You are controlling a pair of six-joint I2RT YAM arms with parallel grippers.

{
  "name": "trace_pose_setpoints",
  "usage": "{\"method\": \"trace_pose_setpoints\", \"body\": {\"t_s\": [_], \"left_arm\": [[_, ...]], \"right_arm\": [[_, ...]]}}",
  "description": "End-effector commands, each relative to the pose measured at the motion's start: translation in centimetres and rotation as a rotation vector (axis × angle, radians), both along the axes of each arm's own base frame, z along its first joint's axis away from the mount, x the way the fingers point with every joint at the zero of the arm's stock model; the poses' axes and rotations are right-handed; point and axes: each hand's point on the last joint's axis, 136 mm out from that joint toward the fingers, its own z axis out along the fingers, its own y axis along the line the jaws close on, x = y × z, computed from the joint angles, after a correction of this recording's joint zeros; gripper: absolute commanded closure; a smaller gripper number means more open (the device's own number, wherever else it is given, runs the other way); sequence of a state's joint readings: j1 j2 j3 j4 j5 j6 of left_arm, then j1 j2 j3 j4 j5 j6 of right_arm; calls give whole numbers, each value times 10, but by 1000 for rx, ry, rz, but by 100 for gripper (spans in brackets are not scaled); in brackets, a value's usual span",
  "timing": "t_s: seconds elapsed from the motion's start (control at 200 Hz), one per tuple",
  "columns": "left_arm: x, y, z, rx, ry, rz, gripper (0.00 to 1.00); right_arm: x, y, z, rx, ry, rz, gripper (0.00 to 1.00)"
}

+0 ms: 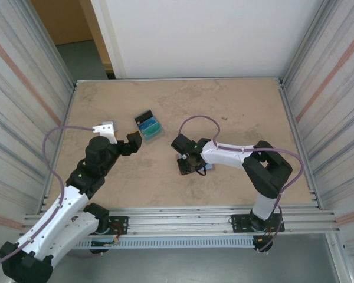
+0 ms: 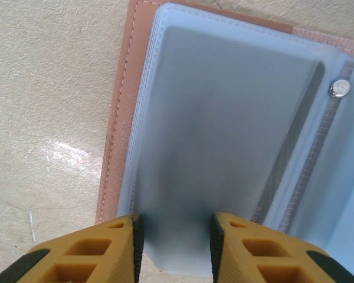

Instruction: Take the credit cards out of the card holder

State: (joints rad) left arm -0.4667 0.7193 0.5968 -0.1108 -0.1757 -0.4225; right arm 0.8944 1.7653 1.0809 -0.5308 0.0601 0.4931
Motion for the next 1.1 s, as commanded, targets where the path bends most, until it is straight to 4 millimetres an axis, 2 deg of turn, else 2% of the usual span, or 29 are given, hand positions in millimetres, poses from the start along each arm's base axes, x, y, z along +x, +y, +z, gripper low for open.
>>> {"method": "trace_pose_setpoints", "body": {"t_s": [0.0, 0.19, 0.381, 0.516, 0.716, 0.787, 1.097], "left_arm": [[1, -4, 19, -4, -38, -15, 1], [1, -10, 22, 11, -45, -33, 1], [5, -23, 23, 96, -45, -59, 1], [9, -36, 20, 160, -28, -75, 1], [15, -54, 19, 204, -24, -106, 1], [17, -56, 19, 203, -23, -108, 1], [17, -59, 18, 196, -23, -112, 1]], "right_arm": [[-3, -11, -12, -40, 16, -23, 70], [5, -13, -2, -28, -17, -42, 81], [15, -16, 15, 18, -69, -78, 83], [22, -27, 21, 27, -96, -122, 81], [29, -43, 23, 17, -117, -177, 72], [30, -48, 23, 4, -126, -189, 69], [40, -77, 22, -59, -161, -257, 69]]}}
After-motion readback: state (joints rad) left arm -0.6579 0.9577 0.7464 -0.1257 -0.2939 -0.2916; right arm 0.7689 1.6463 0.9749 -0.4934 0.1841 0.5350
